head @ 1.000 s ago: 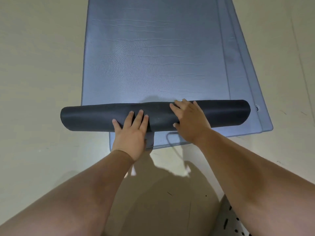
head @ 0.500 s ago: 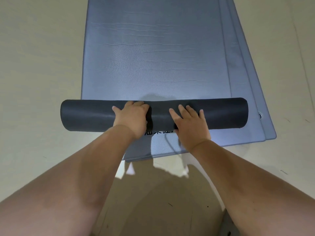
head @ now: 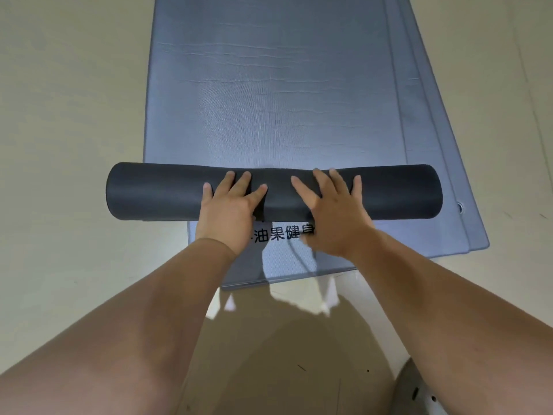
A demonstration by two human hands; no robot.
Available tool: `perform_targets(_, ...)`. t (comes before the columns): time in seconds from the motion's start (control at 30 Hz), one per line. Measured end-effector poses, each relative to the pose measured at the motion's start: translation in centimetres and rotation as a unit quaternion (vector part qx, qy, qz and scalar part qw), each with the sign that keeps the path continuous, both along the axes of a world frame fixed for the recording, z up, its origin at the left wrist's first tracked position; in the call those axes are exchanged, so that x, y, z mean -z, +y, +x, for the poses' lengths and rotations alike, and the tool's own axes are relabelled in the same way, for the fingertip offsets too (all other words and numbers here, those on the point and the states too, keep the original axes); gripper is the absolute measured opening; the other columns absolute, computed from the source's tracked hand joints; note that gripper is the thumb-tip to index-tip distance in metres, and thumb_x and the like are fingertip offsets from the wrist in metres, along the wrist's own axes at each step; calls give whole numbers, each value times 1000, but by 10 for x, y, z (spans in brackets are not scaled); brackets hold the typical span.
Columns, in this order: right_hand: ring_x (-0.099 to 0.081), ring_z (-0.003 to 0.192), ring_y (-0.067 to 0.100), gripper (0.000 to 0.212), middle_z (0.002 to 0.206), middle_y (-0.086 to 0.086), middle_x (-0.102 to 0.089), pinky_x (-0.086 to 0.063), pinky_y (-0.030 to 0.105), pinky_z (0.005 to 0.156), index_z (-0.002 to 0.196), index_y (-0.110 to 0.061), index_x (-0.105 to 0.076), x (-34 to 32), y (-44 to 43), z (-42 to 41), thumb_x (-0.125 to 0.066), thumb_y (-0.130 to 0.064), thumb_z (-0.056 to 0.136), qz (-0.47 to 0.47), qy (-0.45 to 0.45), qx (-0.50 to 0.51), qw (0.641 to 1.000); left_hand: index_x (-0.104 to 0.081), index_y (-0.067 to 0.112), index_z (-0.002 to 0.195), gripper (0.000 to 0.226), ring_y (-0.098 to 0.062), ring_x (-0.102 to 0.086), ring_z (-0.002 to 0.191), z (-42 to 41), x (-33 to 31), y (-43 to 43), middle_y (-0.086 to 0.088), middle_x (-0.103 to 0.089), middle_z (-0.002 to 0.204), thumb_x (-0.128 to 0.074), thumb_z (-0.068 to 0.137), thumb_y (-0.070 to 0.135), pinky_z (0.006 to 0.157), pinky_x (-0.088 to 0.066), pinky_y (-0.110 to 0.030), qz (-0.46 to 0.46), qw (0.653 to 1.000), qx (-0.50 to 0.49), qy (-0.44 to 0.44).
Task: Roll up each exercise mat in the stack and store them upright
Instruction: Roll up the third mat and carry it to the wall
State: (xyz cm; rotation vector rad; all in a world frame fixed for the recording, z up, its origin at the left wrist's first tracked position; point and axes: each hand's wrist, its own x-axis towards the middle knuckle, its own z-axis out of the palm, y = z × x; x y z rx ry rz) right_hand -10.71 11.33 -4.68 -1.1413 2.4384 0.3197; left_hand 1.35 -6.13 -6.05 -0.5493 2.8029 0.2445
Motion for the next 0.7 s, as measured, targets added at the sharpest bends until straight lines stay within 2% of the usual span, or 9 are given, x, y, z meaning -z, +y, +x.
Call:
perform_targets(0.07, 3, 159, 40, 106, 172, 12, 3, -8, 73, 121, 160, -40, 20, 8, -1, 4, -62, -59, 95, 14, 24, -2, 1000, -23, 37, 160, 71, -29, -6, 157, 2, 2, 3, -1, -13, 170, -56, 101, 16, 122, -10, -60, 2, 1000, -3, -7)
perform_targets(0.17, -6, 158, 39, 103, 171, 13, -7, -15, 72, 121, 159, -48, 19, 9, -10, 2, -65, -36, 100, 12, 19, 18, 1000, -20, 37, 160, 73, -29, -2, 157, 6, 3, 7, -1, -10, 171, -54, 101, 14, 122, -7, -60, 0, 1000, -2, -10)
perform_targets(0.27, -14, 156, 39, 106, 168, 15, -15, -19, 71, 120, 158, -50, 18, 7, -12, -2, -67, -28, 99, 21, 15, 12, 1000, -17, 35, 161, 74, -29, 2, 157, 5, -4, 10, -2, -5, 171, -54, 100, 17, 122, -4, -60, 17, 1000, -5, -23)
perform_targets(0.43, -40, 139, 32, 100, 148, 8, -45, -27, 69, 118, 161, -51, 4, -1, -16, -6, -68, -20, 98, 16, -1, 15, 1000, -1, 28, 163, 87, -33, 10, 156, 18, -13, 22, -6, 8, 171, -57, 96, 34, 122, 0, -63, 8, 1000, 1, -30)
perform_targets(0.53, -43, 139, 31, 96, 150, 8, -46, -28, 66, 119, 162, -50, 0, -9, -19, -7, -64, -16, 100, 26, -20, 21, 999, 3, 24, 162, 92, -35, 10, 155, 32, -16, 33, -9, 10, 170, -55, 95, 48, 121, -1, -64, -9, 1000, 10, -25)
perform_targets(0.6, -46, 137, 32, 95, 149, 7, -48, -29, 64, 119, 162, -50, 0, -16, -20, -2, -62, -13, 100, 38, -37, 17, 998, 2, 23, 162, 94, -37, 12, 155, 43, -18, 38, -10, 10, 170, -52, 93, 55, 119, 4, -66, -31, 999, 27, -12)
perform_targets(0.7, -59, 117, 29, 93, 121, 1, -61, -40, 59, 113, 162, -51, -6, -20, -18, 9, -61, -10, 98, 39, -69, 8, 997, 0, 21, 163, 99, -38, 15, 154, 68, -14, 45, -11, 10, 170, -54, 89, 58, 113, 12, -70, -56, 997, 45, 10)
